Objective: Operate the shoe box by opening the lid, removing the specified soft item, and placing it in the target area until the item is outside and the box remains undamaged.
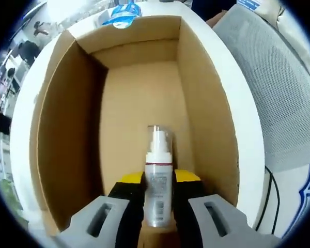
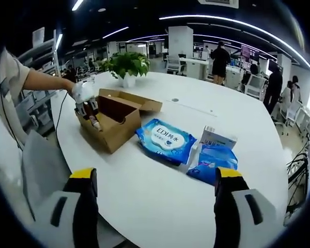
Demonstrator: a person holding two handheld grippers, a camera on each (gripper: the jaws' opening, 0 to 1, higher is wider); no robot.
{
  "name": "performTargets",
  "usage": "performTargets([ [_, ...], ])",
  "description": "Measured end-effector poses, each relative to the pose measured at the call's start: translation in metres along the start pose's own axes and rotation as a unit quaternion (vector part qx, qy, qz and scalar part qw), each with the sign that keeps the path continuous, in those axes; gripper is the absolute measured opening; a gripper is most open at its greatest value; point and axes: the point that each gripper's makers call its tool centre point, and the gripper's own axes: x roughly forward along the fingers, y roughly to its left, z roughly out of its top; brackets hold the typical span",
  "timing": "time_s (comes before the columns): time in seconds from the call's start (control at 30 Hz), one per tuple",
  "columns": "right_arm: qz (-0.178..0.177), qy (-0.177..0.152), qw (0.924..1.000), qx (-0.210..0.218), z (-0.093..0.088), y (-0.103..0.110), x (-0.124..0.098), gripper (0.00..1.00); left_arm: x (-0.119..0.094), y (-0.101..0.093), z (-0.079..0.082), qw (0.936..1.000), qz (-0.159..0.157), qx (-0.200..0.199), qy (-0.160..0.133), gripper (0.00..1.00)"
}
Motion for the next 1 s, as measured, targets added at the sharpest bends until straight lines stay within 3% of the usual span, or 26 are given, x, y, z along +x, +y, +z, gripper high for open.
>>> performTargets([
  [0.33,0.021,-0.007,0.9996,-0.017,0.011,0.009,0.008,0.78,-0.023,0.012,0.02,0.999,0.035,-0.008,-0.027,0.18],
  [0.53,0.035,-0.009,0.9986,-0.038,0.015,0.015,0.016,0.7,-0.04,0.016,0.046,0.9966,0.056,-0.007,-0.06,0.18],
  [1.0,0.092,-0.037,0.9914,-0.086,0.043,0.059,0.035,0.52,-0.076,0.016,0.103,0.9883,0.079,-0.011,-0.13,0.18],
])
